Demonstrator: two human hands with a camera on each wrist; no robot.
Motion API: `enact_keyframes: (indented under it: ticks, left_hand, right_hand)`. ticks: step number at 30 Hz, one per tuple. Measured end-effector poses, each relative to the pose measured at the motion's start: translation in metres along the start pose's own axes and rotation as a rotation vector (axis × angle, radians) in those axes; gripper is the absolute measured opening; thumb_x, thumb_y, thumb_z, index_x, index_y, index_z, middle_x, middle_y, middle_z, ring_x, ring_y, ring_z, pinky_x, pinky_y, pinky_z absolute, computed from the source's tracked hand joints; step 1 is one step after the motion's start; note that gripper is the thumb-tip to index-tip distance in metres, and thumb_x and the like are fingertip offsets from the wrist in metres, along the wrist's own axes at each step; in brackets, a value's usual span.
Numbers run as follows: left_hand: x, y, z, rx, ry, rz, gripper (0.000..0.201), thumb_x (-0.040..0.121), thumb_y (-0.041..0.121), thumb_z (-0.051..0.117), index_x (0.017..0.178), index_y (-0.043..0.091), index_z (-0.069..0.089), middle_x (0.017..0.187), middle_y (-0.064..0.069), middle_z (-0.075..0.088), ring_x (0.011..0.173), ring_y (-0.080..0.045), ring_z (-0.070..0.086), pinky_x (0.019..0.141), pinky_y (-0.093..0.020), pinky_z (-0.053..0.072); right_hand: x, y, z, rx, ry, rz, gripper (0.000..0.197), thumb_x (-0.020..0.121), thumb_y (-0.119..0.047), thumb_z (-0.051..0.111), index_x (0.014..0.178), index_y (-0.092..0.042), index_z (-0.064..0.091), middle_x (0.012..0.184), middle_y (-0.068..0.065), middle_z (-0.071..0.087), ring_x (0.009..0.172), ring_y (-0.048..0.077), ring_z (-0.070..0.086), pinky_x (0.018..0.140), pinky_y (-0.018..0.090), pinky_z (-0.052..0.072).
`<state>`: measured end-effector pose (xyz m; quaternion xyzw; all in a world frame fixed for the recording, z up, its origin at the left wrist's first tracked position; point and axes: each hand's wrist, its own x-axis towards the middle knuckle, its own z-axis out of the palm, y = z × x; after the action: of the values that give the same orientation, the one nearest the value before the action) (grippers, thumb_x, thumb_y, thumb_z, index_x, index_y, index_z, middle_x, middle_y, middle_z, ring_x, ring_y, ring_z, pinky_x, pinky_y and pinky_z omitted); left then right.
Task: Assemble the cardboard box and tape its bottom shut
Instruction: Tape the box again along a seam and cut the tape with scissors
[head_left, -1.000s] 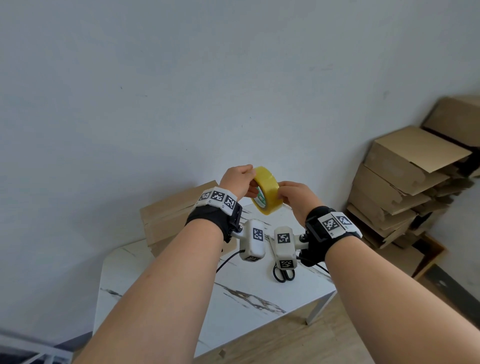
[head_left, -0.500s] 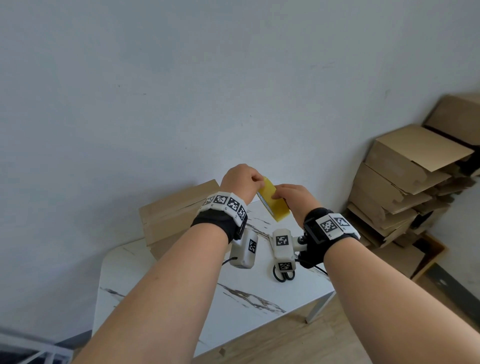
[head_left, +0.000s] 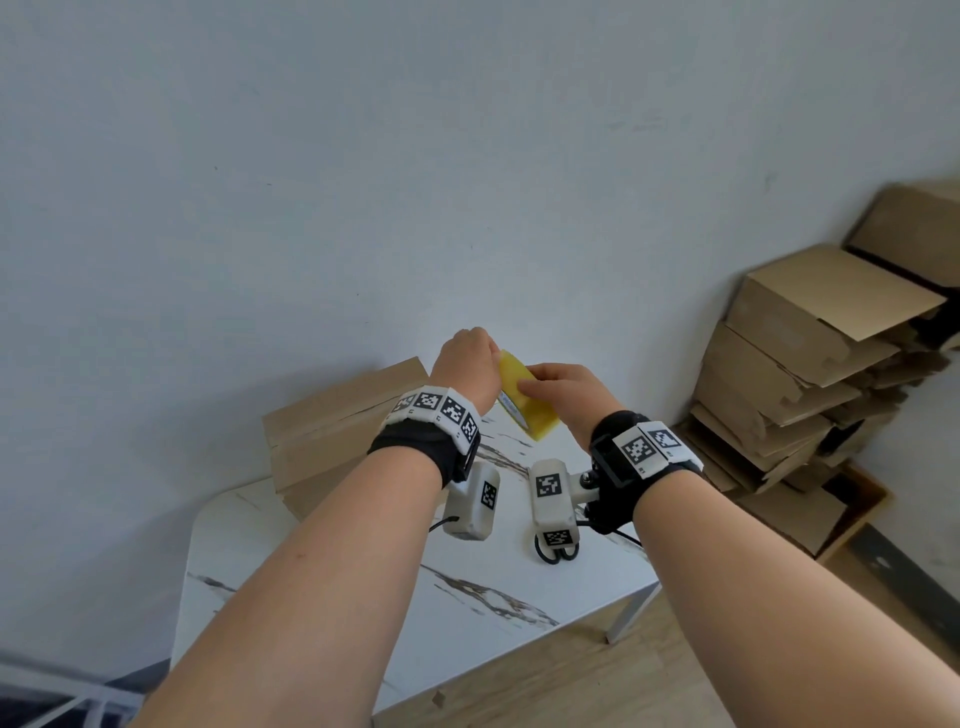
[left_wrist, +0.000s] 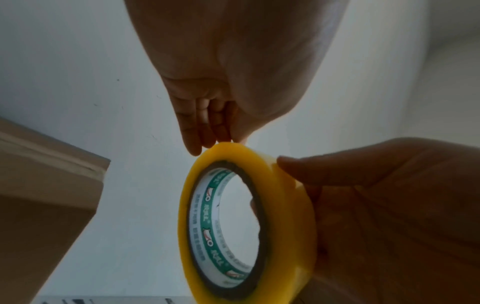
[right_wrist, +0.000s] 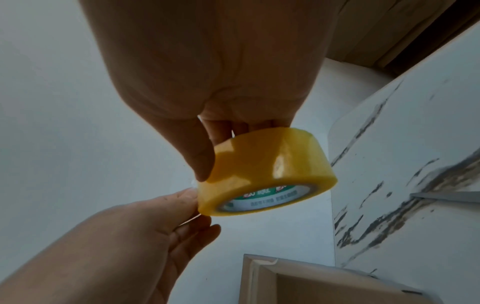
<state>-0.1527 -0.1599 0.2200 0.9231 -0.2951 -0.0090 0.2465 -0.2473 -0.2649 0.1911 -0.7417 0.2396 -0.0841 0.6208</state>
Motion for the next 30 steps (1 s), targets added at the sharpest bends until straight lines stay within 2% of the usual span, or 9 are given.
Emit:
enact_keyframes:
  ticks: [4,9,13,17,21,24,26,28,30]
  left_hand:
    - [-0.009,0.003,-0.003,0.059,0.012,-0.038,0.021,0.098,0.012,0.036,0.113,0.010,0.051,0.114,-0.007,0.054,0.103,-0.026,0.056,0.071,-0.028,0.035]
    - [-0.017,0.003,0.009,0.029,-0.077,-0.067,0.021,0.092,0.002,0.038,0.108,0.008,0.050,0.113,-0.011,0.056,0.098,-0.028,0.057,0.071,-0.028,0.037]
    - [-0.019,0.001,0.017,0.005,-0.087,-0.093,0.018,0.092,0.004,0.040,0.106,0.009,0.050,0.113,-0.010,0.056,0.100,-0.028,0.057,0.074,-0.030,0.041]
    - [-0.024,-0.005,0.020,-0.003,-0.071,-0.112,0.015,0.093,0.006,0.039,0.101,0.013,0.050,0.111,-0.009,0.056,0.096,-0.026,0.058,0.071,-0.030,0.042]
    - [-0.028,-0.011,0.025,0.021,-0.059,-0.129,0.014,0.092,0.005,0.040,0.097,0.015,0.049,0.109,-0.007,0.057,0.094,-0.025,0.059,0.069,-0.029,0.040]
    - [-0.025,-0.016,0.027,-0.021,-0.038,-0.142,0.013,0.094,0.008,0.041,0.099,0.011,0.051,0.107,-0.008,0.058,0.092,-0.026,0.059,0.068,-0.029,0.040]
    - [-0.019,-0.018,0.023,-0.061,-0.038,-0.126,0.014,0.092,0.005,0.040,0.096,0.008,0.054,0.105,-0.012,0.060,0.093,-0.029,0.061,0.066,-0.029,0.039]
    - [-0.013,-0.020,0.014,-0.050,-0.062,-0.100,0.018,0.088,0.001,0.039,0.092,0.009,0.055,0.105,-0.014,0.062,0.094,-0.032,0.061,0.064,-0.029,0.039]
    - [-0.008,-0.024,0.003,-0.008,-0.066,-0.080,0.020,0.088,0.001,0.039,0.092,0.010,0.056,0.101,-0.013,0.062,0.090,-0.031,0.062,0.063,-0.032,0.041]
  right_hand:
    - [0.001,-0.003,-0.004,-0.141,-0.005,-0.080,0.019,0.092,-0.026,0.061,0.108,-0.017,0.067,0.092,-0.005,0.067,0.083,0.010,0.062,0.069,0.019,0.045]
    - [0.003,0.007,-0.007,-0.315,0.014,-0.081,0.027,0.091,-0.036,0.060,0.115,-0.025,0.055,0.083,-0.002,0.059,0.069,0.009,0.056,0.057,0.021,0.037]
    - [0.011,0.007,-0.007,-0.341,0.001,-0.073,0.030,0.088,-0.036,0.061,0.118,-0.032,0.058,0.088,0.000,0.060,0.078,0.014,0.059,0.065,0.023,0.043]
    - [0.013,0.009,0.000,-0.344,-0.014,-0.067,0.030,0.085,-0.030,0.060,0.115,-0.033,0.064,0.085,-0.011,0.055,0.089,0.014,0.057,0.077,0.026,0.043]
    - [0.013,0.003,0.006,-0.355,-0.070,-0.045,0.033,0.084,-0.023,0.059,0.115,-0.031,0.068,0.108,-0.009,0.059,0.103,0.014,0.058,0.089,0.029,0.048]
    - [0.017,-0.002,0.008,-0.466,-0.094,-0.035,0.030,0.085,-0.020,0.058,0.110,-0.026,0.072,0.111,-0.007,0.066,0.096,0.013,0.059,0.079,0.025,0.047]
    - [0.021,0.001,0.009,-0.514,-0.066,-0.021,0.024,0.085,-0.020,0.058,0.102,-0.022,0.075,0.103,-0.005,0.071,0.088,0.015,0.063,0.071,0.026,0.051]
    - [0.023,0.005,0.013,-0.462,-0.027,-0.004,0.017,0.086,-0.025,0.060,0.094,-0.024,0.074,0.091,-0.009,0.068,0.082,0.011,0.060,0.065,0.021,0.047]
    - [0.025,0.008,0.018,-0.393,0.009,-0.008,0.015,0.088,-0.034,0.061,0.094,-0.026,0.072,0.088,-0.013,0.065,0.083,0.009,0.058,0.068,0.022,0.043]
